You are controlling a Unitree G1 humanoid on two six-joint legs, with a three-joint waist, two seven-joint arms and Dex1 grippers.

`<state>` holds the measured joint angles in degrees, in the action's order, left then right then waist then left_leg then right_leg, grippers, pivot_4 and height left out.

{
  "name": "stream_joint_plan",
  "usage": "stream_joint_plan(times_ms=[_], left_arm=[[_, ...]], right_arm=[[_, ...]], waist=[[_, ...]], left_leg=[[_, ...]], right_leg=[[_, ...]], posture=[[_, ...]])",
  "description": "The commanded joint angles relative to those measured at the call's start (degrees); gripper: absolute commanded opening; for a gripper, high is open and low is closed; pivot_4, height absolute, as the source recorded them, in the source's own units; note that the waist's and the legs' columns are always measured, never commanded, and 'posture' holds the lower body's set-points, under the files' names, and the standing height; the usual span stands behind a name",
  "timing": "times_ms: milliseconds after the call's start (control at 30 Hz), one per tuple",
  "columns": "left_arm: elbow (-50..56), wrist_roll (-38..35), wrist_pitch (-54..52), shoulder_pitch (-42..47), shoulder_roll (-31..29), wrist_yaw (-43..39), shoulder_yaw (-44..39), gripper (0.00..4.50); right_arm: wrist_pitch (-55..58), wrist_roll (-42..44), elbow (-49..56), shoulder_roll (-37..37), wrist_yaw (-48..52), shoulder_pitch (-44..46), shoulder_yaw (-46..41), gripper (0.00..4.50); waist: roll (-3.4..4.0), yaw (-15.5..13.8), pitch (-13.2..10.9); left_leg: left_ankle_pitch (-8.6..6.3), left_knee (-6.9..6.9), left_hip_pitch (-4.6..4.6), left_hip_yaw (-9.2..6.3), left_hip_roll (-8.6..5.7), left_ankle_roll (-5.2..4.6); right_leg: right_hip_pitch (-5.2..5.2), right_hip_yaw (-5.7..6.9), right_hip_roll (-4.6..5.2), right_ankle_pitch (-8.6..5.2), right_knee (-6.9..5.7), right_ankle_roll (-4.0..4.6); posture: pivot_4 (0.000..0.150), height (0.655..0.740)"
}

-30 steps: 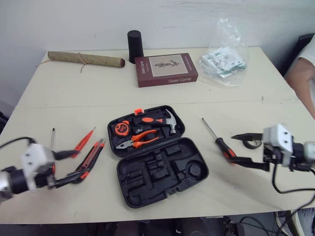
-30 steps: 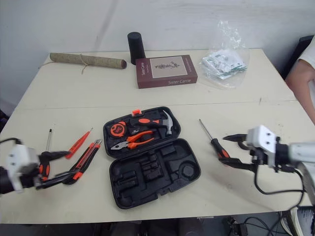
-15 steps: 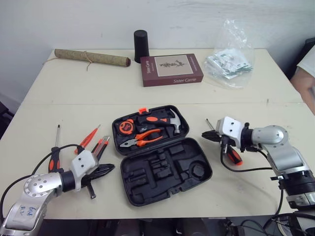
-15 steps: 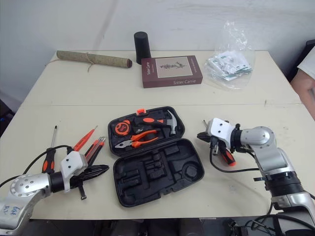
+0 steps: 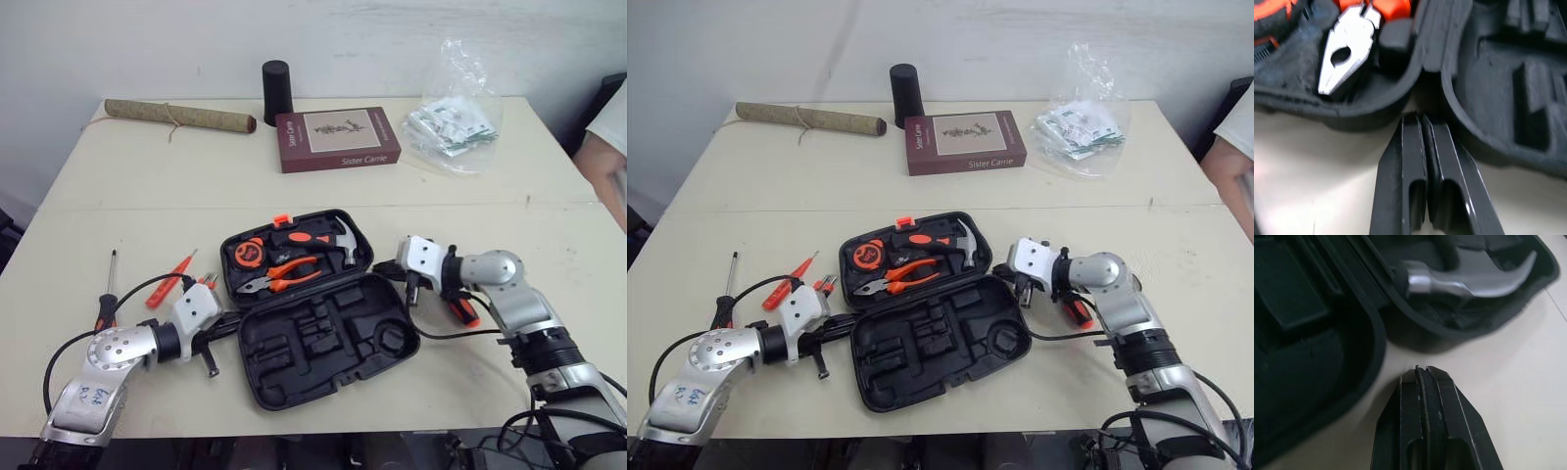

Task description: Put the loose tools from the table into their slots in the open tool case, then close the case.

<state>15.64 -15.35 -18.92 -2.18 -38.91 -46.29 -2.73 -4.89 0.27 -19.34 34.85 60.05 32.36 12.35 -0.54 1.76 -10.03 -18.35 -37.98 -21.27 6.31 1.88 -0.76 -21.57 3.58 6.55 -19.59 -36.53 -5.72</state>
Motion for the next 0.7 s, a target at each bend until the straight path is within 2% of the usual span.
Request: stream_joint_plan(times_ms=[33, 267, 433, 700], left_arm=[[0.0, 0.8, -0.3, 1.4, 1.0, 0.6, 1.9, 0.06], [-0.6, 1.9, 0.4, 3.8, 1.7, -1.0, 5.6, 0.06], [-1.9, 3.0, 0.9, 5.5, 2.1, -2.4, 7.1, 0.06], [-3.8, 5.5, 2.3, 5.2, 0.9, -3.9, 7.7, 0.06]], right_arm=[[0.2, 1.7, 3.1, -0.3, 2.7, 0.2, 0.2, 0.09], [7.4, 7.0, 15.8, 3.5, 8.7, -5.7, -1.1, 0.09], [12.6, 8.7, 24.3, 7.1, 9.1, -11.3, -3.2, 0.09], [13.4, 6.8, 27.5, 9.5, 5.9, -16.5, -5.6, 0.09]], waist=[[-0.01, 0.0, 0.0], [0.0, -0.6, 0.0], [0.01, -1.5, 0.0], [0.01, -1.9, 0.0]], left_leg=[[0.0, 0.0, 0.0, 0.0, 0.0, 0.0], [0.0, -0.02, -0.01, -0.08, -0.02, -0.01], [-0.02, -0.03, 0.0, -0.08, -0.07, -0.04], [-0.03, -0.03, -0.01, -0.08, -0.11, -0.07]], right_leg=[[0.0, 0.0, 0.0, 0.0, 0.0, 0.0], [0.06, 0.06, 0.03, 0.0, 0.02, -0.01], [0.06, 0.05, 0.08, 0.0, 0.14, -0.01], [0.08, 0.06, 0.11, 0.01, 0.25, -0.02]], posture=[[0.15, 0.74], [0.15, 0.74], [0.15, 0.74], [0.15, 0.74]])
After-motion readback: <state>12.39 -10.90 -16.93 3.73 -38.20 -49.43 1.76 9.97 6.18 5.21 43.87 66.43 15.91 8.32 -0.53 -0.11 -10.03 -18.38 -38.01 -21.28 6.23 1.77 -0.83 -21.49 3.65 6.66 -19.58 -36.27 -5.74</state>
